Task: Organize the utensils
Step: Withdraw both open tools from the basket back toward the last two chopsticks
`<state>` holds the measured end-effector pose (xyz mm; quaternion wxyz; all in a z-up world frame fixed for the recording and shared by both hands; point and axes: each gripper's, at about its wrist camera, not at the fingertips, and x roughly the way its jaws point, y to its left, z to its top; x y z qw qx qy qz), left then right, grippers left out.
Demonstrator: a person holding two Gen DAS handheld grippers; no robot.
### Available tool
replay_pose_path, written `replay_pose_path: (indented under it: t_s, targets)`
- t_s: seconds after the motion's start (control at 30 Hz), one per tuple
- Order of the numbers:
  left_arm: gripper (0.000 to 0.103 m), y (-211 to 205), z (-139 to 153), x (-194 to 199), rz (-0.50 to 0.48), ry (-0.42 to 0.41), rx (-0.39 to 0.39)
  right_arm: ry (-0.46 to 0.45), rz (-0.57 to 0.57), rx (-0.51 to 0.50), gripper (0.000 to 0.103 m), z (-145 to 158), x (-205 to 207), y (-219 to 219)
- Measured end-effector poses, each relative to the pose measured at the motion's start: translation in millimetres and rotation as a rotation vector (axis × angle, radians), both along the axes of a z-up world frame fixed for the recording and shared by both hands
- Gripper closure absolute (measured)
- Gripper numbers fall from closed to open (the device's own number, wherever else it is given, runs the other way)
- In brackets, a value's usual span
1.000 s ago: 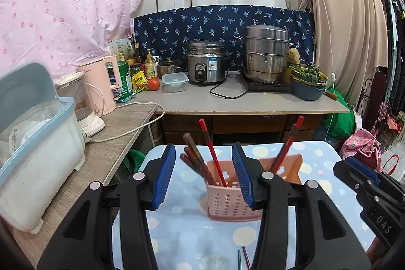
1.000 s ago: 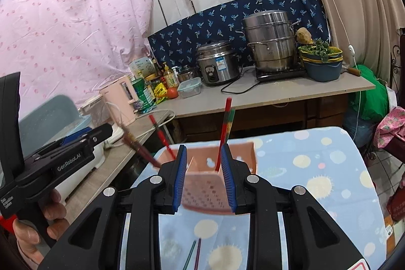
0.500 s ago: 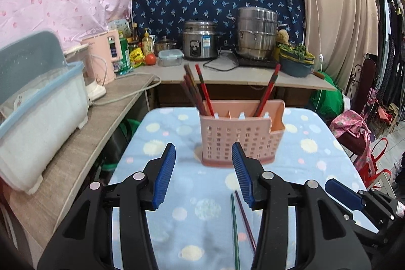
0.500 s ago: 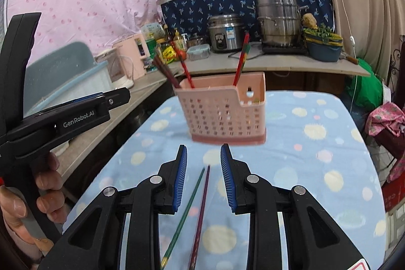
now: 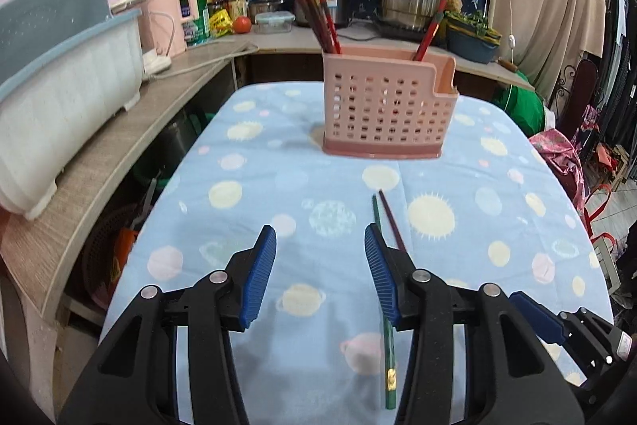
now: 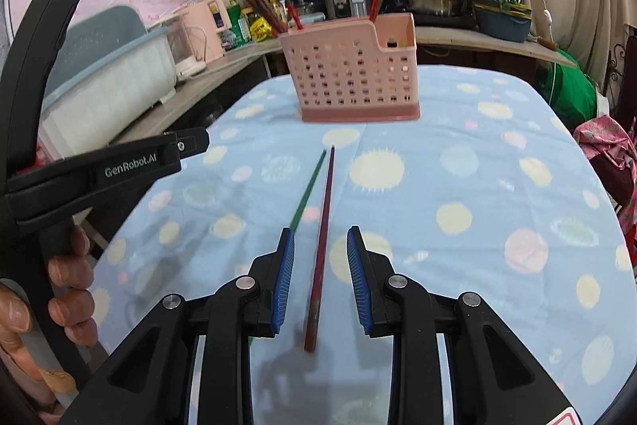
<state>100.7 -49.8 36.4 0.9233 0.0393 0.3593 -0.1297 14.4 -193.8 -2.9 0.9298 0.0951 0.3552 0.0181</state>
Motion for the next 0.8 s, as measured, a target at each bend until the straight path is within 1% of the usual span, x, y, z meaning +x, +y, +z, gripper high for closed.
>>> replay_pose_path:
  t_s: [0.17, 0.57, 0.7, 0.8]
  targets:
    - [0.059, 5, -20, -7, 0.008, 0.043, 0.008, 0.045, 0.003, 0.013, 0.076, -22, -9, 6]
    - [0.059, 10, -47, -16, 0.014, 0.112, 0.025, 0.107, 0.008, -0.004, 0.076, -47, -10, 17]
    - [0.059, 10, -54, -18, 0.015, 0.127, 0.029, 0.124, 0.006, -0.014, 0.079, -53, -10, 18]
    - [0.059, 11, -58, -18, 0.015, 0.136, 0.031, 0.130, -0.001, -0.023, 0.083, -57, -11, 18]
